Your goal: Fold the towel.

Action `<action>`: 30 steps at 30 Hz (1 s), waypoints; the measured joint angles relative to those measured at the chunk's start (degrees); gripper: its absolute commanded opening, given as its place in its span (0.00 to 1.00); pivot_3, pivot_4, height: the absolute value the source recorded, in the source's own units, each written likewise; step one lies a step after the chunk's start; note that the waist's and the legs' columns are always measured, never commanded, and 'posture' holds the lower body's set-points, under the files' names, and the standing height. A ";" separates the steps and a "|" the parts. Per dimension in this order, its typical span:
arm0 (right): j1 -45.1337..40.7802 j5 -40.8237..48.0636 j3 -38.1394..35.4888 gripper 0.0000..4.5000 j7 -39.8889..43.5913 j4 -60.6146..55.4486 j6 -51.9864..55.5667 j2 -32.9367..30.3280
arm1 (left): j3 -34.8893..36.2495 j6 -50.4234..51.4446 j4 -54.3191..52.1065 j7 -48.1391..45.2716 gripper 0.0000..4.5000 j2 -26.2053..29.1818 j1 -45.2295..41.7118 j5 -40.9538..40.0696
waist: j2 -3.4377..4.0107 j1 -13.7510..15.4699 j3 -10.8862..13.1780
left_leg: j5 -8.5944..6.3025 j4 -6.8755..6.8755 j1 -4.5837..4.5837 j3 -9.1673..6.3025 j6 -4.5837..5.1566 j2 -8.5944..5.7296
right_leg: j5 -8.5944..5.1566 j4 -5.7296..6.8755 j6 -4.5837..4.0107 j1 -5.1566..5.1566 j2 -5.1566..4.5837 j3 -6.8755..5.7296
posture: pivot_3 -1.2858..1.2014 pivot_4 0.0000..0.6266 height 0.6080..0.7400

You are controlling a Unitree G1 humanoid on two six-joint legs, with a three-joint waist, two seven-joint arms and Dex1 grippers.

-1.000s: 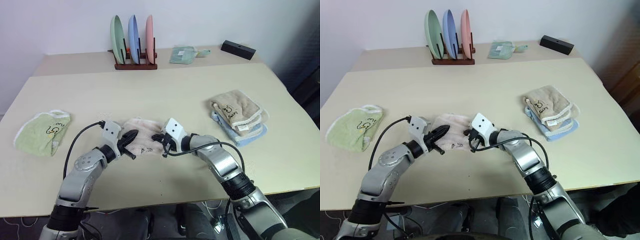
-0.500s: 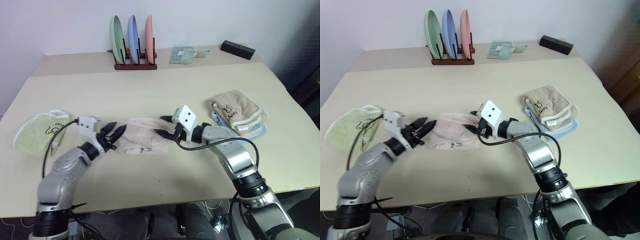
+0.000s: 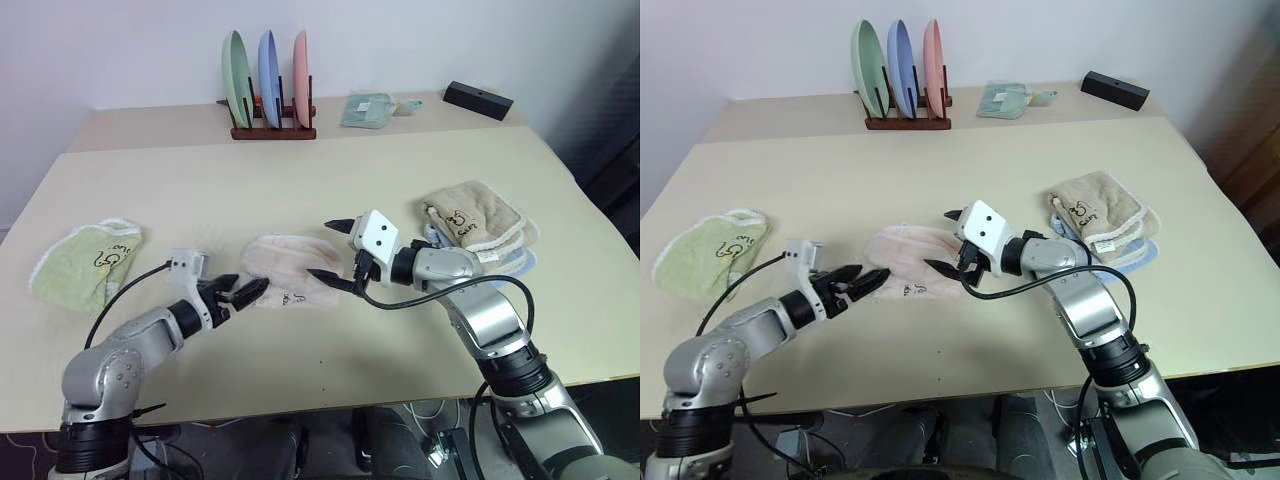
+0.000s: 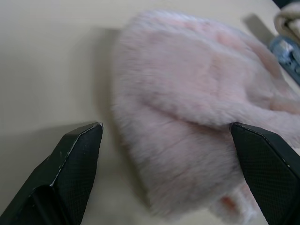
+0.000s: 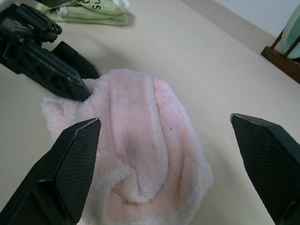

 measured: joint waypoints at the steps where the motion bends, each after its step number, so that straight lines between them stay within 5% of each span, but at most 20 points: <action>1: 0.16 -0.08 0.17 1.00 -0.01 -0.40 -0.07 0.01 | -0.80 -0.25 0.15 -0.15 0.87 -0.65 -0.39 0.24 | 0.00 0.05 0.00 | 0.00 0.00 0.00 0.00 0.00 -0.01 | 0.00 -0.01 0.00 0.02 -0.01 0.00 | 0.52 0.24 1.00; 9: 2.29 -1.62 1.25 1.00 -0.47 -2.01 -0.25 -0.27 | -3.03 -0.36 1.85 0.97 0.03 -5.86 -1.61 0.60 | -0.01 -0.06 0.00 | 0.00 0.01 -0.01 0.00 0.00 0.00 | 0.00 -0.01 0.00 -0.01 0.00 0.00 | 0.52 0.24 1.00; 18: 2.06 -2.23 1.17 1.00 -0.93 -2.91 -0.43 -0.72 | -0.46 -4.85 1.03 1.75 0.02 -7.97 -0.41 0.65 | -0.02 -0.04 0.00 | 0.00 0.01 -0.01 0.00 0.00 0.00 | 0.00 -0.01 0.00 -0.01 0.00 0.00 | 0.52 0.24 1.00; 23: 0.18 -2.41 -0.08 1.00 -1.73 -2.13 -1.38 -0.76 | 10.95 -11.78 1.53 8.86 0.02 -8.35 -5.19 0.28 | -0.03 -0.08 0.00 | 0.01 0.00 -0.02 0.00 -0.02 0.03 | 0.00 -0.01 0.00 -0.04 0.02 -0.01 | 0.52 0.24 1.00; 30: -0.19 -2.68 -0.47 1.00 -1.56 -1.08 -2.37 -1.07 | 27.75 -20.39 8.82 17.51 0.02 -0.54 -11.89 0.86 | -0.03 -0.09 0.01 | 0.01 -0.01 -0.03 0.01 -0.02 0.01 | 0.00 -0.04 0.00 -0.05 0.02 -0.01 | 0.52 0.24 1.00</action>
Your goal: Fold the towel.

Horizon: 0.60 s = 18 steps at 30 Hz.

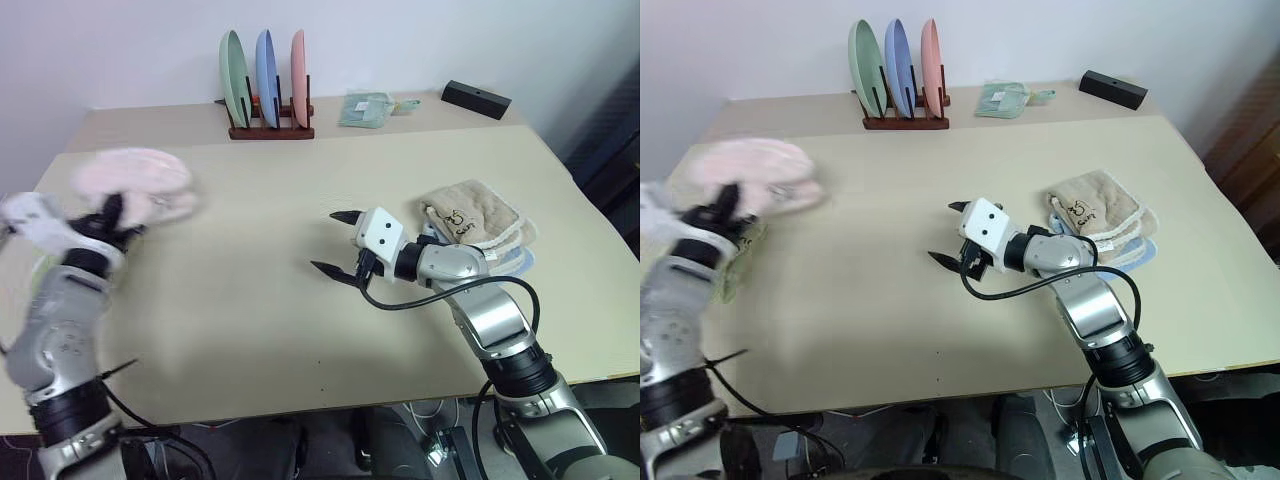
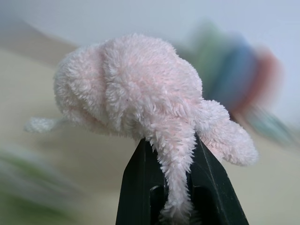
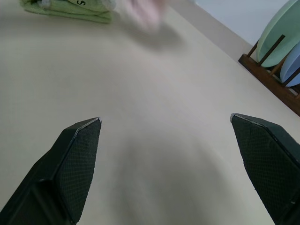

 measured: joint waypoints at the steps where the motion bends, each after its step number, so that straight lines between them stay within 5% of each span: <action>1: 0.00 -0.01 0.01 1.00 0.05 0.07 -0.14 0.00 | 1.30 -1.01 0.29 0.92 0.02 0.24 -0.13 0.11 | 0.00 0.03 0.00 | 0.00 0.00 0.00 0.00 0.00 -0.01 | 0.00 -0.02 0.00 0.02 -0.01 0.00 | 0.52 0.24 1.00; 6: -0.11 -0.05 0.35 1.00 0.43 0.99 -1.37 0.28 | 5.54 -4.56 1.03 6.24 0.02 -0.69 3.26 1.78 | -0.07 -0.02 -0.04 | 0.00 0.00 0.03 -0.02 0.00 -0.02 | 0.01 -0.01 0.01 0.04 -0.02 -0.01 | 0.52 0.24 1.00; 9: -0.17 -0.12 0.36 1.00 0.58 1.68 -2.28 0.28 | 5.56 -5.32 -0.87 9.09 0.02 -5.90 9.96 2.80 | -0.07 -0.08 -0.04 | 0.00 -0.02 0.04 0.00 0.01 -0.01 | 0.01 -0.02 0.01 0.04 0.00 0.01 | 0.52 0.24 1.00; 12: -0.19 -0.34 0.42 1.00 0.74 2.39 -3.13 0.27 | 5.57 -6.47 -1.23 12.06 0.23 -12.46 14.66 2.70 | -0.20 0.09 -0.08 | 0.00 0.02 0.01 -0.01 0.00 0.00 | 0.01 0.01 0.01 0.04 0.00 0.00 | 0.52 0.24 1.00; 18: -0.23 -1.29 0.46 1.00 1.11 3.50 -4.68 0.39 | 5.92 -7.80 -3.22 12.49 0.90 -13.07 15.92 1.09 | -0.30 0.09 -0.13 | 0.00 0.06 0.04 -0.08 0.00 -0.01 | 0.01 0.01 0.01 0.12 -0.01 -0.07 | 0.52 0.24 1.00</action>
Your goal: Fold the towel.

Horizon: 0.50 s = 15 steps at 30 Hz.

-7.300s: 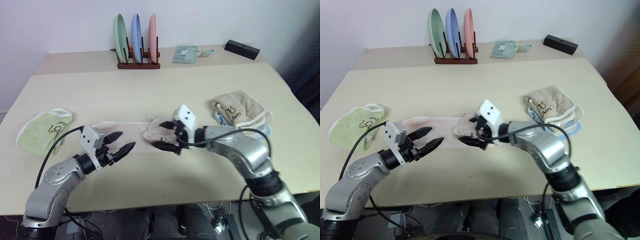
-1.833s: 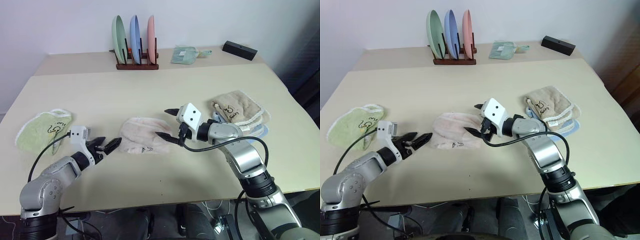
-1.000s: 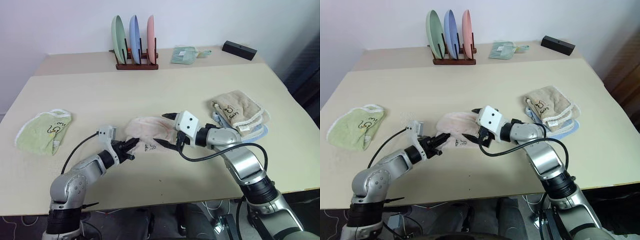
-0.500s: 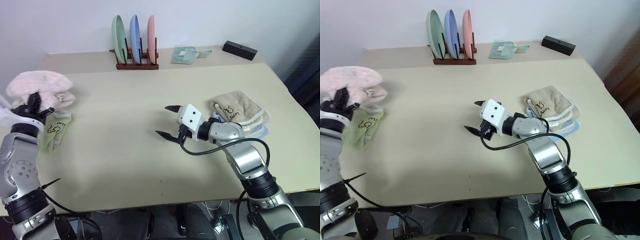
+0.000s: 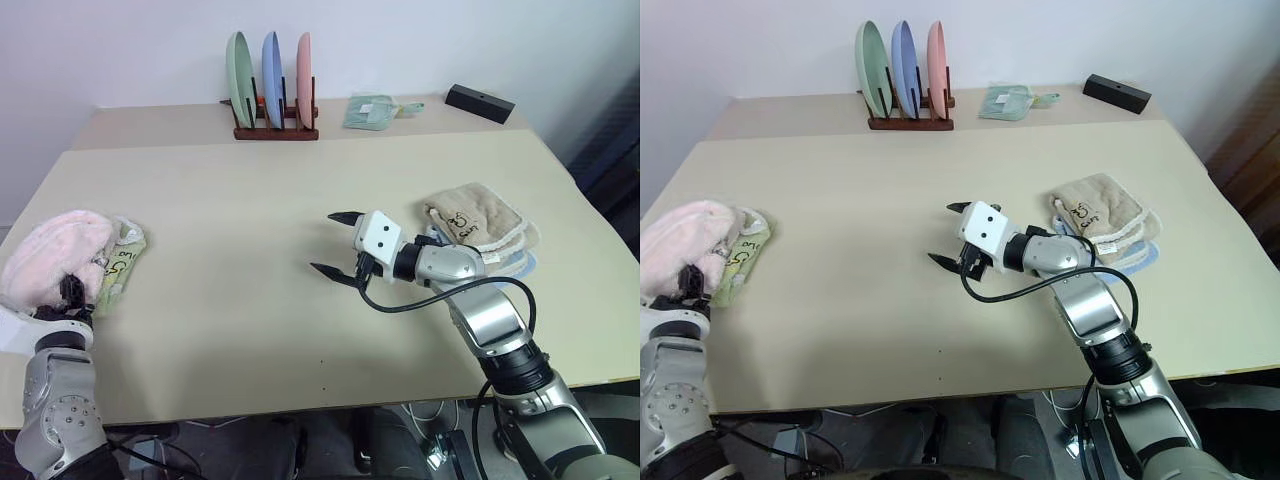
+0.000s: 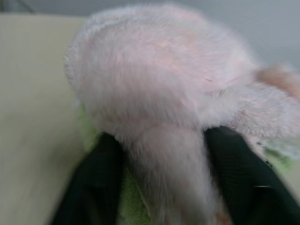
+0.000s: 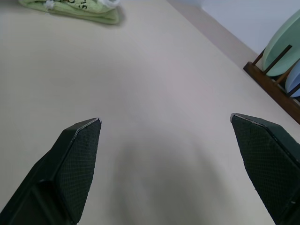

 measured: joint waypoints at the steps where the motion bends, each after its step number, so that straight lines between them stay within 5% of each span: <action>1: 0.00 -0.01 0.00 1.00 0.03 0.25 -0.03 0.00 | 0.01 0.00 -0.04 0.10 0.99 0.33 0.02 -0.03 | 0.00 -0.04 0.00 | 0.00 -0.01 0.00 0.00 0.00 0.01 | 0.00 0.00 0.00 -0.01 0.01 0.00 | 0.52 0.24 1.00; 8: -0.03 -0.02 -0.01 1.00 0.82 0.91 -1.30 -0.07 | 1.83 -1.31 -3.13 0.45 0.99 1.59 2.46 -2.82 | -0.01 -0.09 0.00 | 0.00 -0.03 -0.01 0.01 0.00 0.02 | 0.00 0.00 0.00 -0.03 0.02 0.01 | 0.52 0.24 1.00; 15: -0.12 -0.04 -0.28 1.00 1.75 3.21 -2.37 -1.14 | 6.30 -2.47 -6.94 -2.39 0.99 12.49 4.60 -4.43 | -0.01 0.09 -0.01 | 0.00 -0.02 0.02 0.01 0.00 0.00 | 0.00 -0.02 -0.01 0.03 0.00 0.01 | 0.52 0.24 1.00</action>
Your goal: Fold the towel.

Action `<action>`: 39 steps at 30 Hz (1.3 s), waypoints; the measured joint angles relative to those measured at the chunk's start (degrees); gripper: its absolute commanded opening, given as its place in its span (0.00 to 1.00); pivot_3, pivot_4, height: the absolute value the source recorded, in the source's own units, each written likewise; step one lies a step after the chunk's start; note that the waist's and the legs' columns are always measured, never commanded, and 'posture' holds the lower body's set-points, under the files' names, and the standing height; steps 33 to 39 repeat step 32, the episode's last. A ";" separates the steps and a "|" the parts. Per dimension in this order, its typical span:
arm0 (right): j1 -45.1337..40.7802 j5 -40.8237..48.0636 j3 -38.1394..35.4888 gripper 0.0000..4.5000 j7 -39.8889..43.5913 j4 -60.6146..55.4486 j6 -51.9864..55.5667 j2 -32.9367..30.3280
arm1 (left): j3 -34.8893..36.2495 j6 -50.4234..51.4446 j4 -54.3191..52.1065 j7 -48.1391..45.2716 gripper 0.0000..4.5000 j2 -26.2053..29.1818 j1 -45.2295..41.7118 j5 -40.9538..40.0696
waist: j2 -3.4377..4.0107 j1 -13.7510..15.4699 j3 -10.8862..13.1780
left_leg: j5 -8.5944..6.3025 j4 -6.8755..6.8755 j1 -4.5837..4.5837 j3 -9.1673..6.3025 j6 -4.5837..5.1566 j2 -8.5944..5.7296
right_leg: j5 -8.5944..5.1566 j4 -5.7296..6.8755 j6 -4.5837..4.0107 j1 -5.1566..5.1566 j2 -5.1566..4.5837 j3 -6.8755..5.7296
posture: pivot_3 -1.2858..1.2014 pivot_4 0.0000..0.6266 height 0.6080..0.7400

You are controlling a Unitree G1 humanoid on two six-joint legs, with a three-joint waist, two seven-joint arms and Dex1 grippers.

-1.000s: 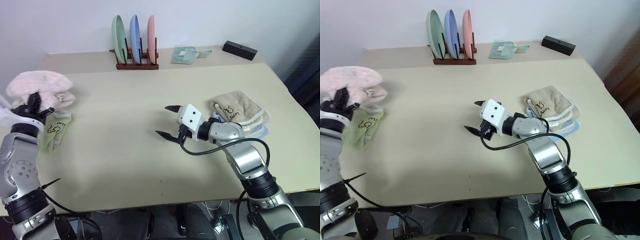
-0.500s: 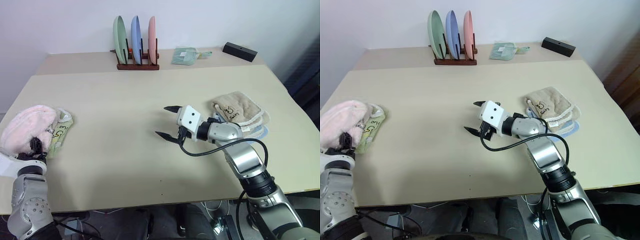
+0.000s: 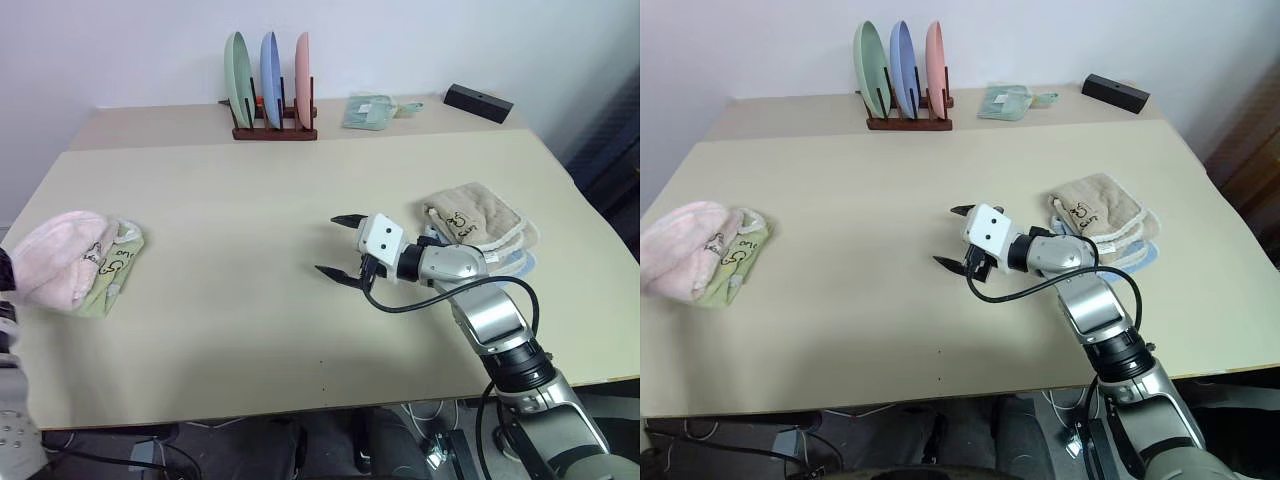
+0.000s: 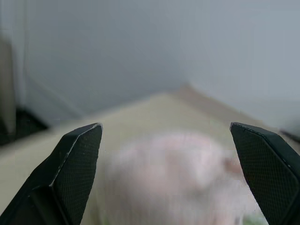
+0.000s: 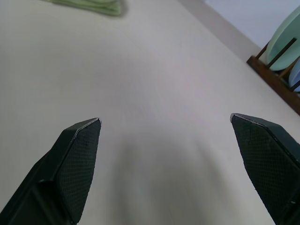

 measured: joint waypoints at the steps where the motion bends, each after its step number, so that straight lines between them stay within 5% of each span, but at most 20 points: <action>1: -0.15 -0.01 0.00 1.00 0.02 0.57 -0.21 -0.09 | -0.08 0.07 0.02 -0.48 0.99 1.34 -0.03 0.15 | 0.00 -0.04 0.00 | 0.00 0.00 0.00 0.00 0.00 0.00 | 0.00 0.00 0.00 0.00 0.01 0.00 | 0.52 0.24 1.00; 4: -0.76 -0.03 -0.89 1.00 -0.06 2.94 -1.13 -0.71 | -3.53 1.34 -0.57 -3.20 0.99 6.22 -0.20 2.01 | 0.00 -0.03 0.00 | 0.00 -0.01 -0.01 -0.01 0.00 0.00 | 0.00 0.02 0.00 -0.02 0.01 0.00 | 0.52 0.24 1.00; 8: -2.22 0.25 -4.12 1.00 -2.21 5.36 -0.73 -0.54 | -23.33 4.24 -5.41 -13.00 0.99 14.32 -3.32 8.38 | 0.06 0.26 -0.01 | -0.01 0.00 0.03 -0.02 0.04 -0.10 | 0.00 -0.02 0.00 0.11 -0.08 0.00 | 0.52 0.24 1.00; 17: 8.71 8.48 -15.54 1.00 -0.60 3.04 6.24 -5.91 | -50.00 3.28 -0.92 -24.21 0.99 9.27 -9.09 19.27 | 0.11 -0.56 0.00 | -0.04 -0.16 -0.06 0.18 0.07 0.05 | 0.00 -0.06 0.00 -0.18 0.00 0.06 | 0.52 0.24 1.00; 39: 12.75 11.91 -18.41 1.00 0.12 1.50 7.36 -7.41 | -50.30 0.81 4.34 -27.75 0.99 4.90 -8.68 24.79 | 0.13 -0.07 0.02 | -0.03 -0.05 -0.01 0.28 0.04 0.11 | 0.06 -0.01 -0.05 -0.13 0.00 0.08 | 0.52 0.24 1.00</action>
